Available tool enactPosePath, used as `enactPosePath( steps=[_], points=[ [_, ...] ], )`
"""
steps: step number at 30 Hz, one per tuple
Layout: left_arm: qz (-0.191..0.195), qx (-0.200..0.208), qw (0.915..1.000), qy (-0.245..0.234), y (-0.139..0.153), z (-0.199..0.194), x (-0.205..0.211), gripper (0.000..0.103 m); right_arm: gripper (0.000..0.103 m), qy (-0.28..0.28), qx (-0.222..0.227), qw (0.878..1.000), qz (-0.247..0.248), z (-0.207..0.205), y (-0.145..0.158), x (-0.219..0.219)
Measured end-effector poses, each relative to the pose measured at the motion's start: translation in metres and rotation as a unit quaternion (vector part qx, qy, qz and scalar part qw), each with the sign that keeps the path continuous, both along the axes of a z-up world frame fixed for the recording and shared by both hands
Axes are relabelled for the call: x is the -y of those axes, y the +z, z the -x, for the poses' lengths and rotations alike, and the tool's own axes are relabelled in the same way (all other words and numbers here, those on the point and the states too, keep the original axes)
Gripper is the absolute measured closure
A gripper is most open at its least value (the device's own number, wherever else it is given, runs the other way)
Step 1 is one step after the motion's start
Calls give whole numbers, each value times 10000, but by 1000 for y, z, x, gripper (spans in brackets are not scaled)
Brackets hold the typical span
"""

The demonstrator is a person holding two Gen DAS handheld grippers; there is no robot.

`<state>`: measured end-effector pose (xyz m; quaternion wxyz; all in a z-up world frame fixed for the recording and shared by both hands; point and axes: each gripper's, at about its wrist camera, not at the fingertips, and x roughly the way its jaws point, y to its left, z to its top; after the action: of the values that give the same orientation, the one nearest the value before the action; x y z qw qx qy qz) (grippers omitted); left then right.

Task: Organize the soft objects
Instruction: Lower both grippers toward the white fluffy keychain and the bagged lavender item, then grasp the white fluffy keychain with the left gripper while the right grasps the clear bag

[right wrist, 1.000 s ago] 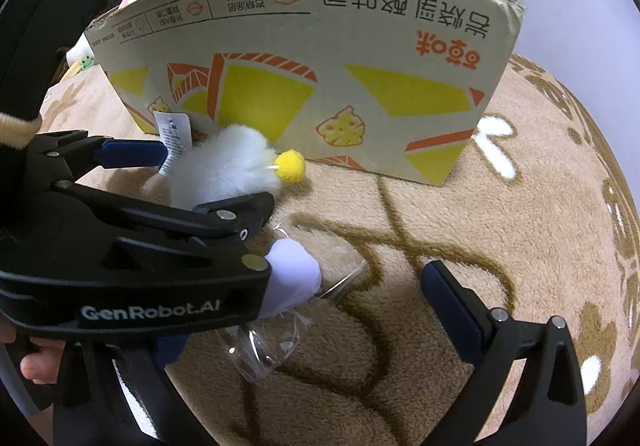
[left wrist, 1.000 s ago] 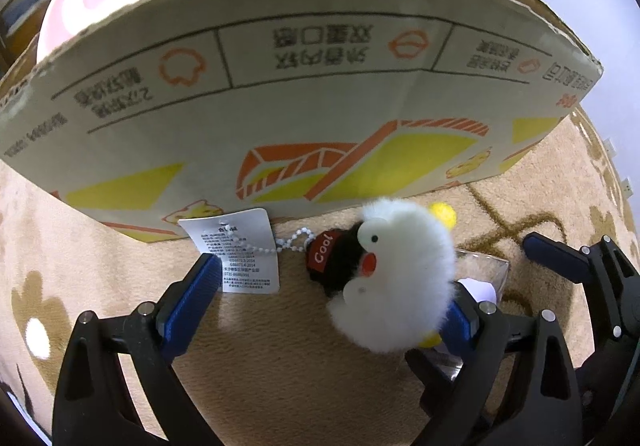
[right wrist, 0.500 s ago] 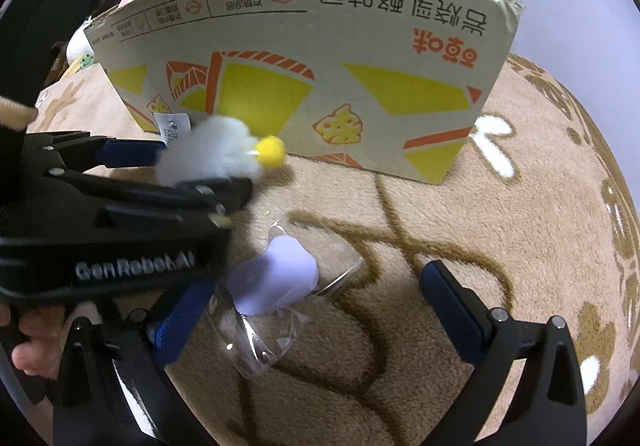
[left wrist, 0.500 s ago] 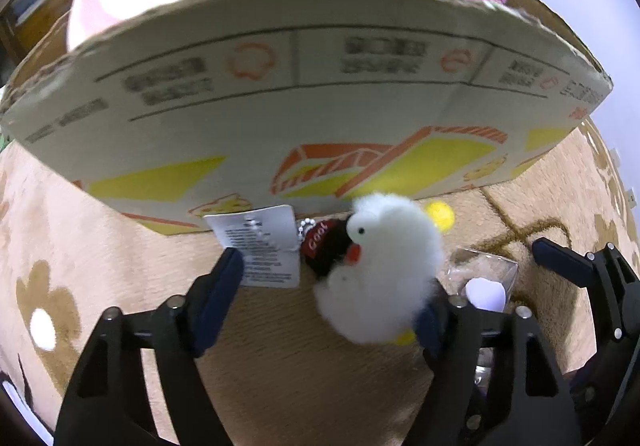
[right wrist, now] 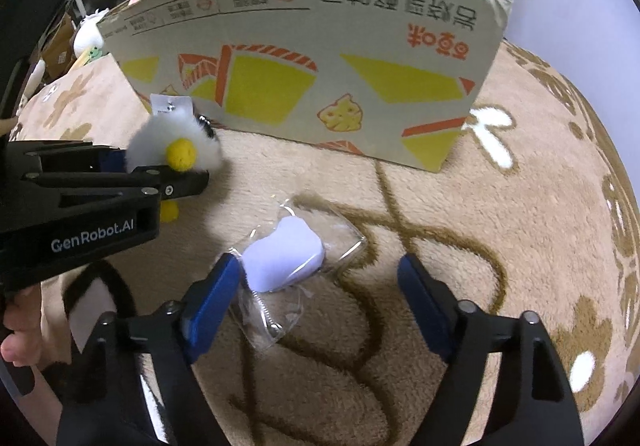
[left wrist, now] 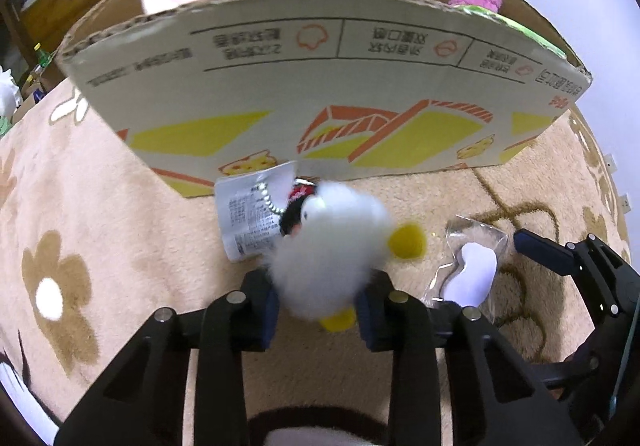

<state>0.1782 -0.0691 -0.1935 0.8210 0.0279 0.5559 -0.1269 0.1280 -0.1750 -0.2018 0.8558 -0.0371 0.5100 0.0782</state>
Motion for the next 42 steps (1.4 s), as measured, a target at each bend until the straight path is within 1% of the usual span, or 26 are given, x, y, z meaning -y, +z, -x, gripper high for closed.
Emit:
enactPosePath(
  steps=[4, 5, 6, 8, 11, 13, 14, 16, 17, 21, 27, 29, 30, 34, 41, 42],
  points=[
    [9, -24, 9999, 152, 6, 11, -3, 76, 18, 18, -13, 10000, -60, -1, 0, -5],
    [11, -25, 9998, 176, 7, 13, -5, 77, 16, 37, -5, 10000, -48, -2, 0, -7],
    [13, -26, 9998, 192, 8, 18, -5, 78, 12, 45, 0, 10000, -38, -2, -1, -8],
    [1, -40, 9997, 253, 8, 20, -9, 83, 7, 44, 2, 10000, -35, -2, -2, -16],
    [63, -75, 9995, 315, 8, 22, -13, 83, 6, 129, 33, 9998, 133, -3, -5, -27],
    [61, -50, 9995, 313, 8, 21, -15, 83, 6, 223, 21, 9997, 95, -1, -5, -33],
    [60, -41, 9995, 301, 8, 22, -15, 85, 6, 276, 9, 9995, 122, 0, -6, -37],
    [94, -46, 9995, 282, 9, 21, -15, 90, 7, 364, 53, 9987, 360, -1, -10, -43],
    [118, -57, 9996, 247, 8, 22, -13, 91, 8, 364, 62, 9986, 375, -1, -11, -44],
    [84, 1, 9999, 133, 11, 22, -4, 93, 21, 328, 10, 9992, 219, -3, -6, -39],
    [178, 99, 9997, 118, 23, 25, 2, 93, 30, 358, 54, 9993, 81, 2, -1, -30],
    [218, 132, 9995, 170, 27, 30, 2, 93, 31, 380, 101, 9992, 86, 6, 1, -27],
    [227, 149, 9994, 191, 31, 29, -6, 93, 32, 391, 129, 9991, 82, 8, 2, -25],
    [245, 302, 9988, 310, 43, 35, -13, 93, 35, 434, 187, 9989, 80, 12, 5, -27],
    [235, 544, 9973, 428, 60, 45, -24, 93, 35, 310, 318, 9989, -162, 19, 16, -14],
    [228, 569, 9972, 431, 60, 44, -25, 93, 37, 284, 356, 9988, -204, 21, 19, -10]
  ],
)
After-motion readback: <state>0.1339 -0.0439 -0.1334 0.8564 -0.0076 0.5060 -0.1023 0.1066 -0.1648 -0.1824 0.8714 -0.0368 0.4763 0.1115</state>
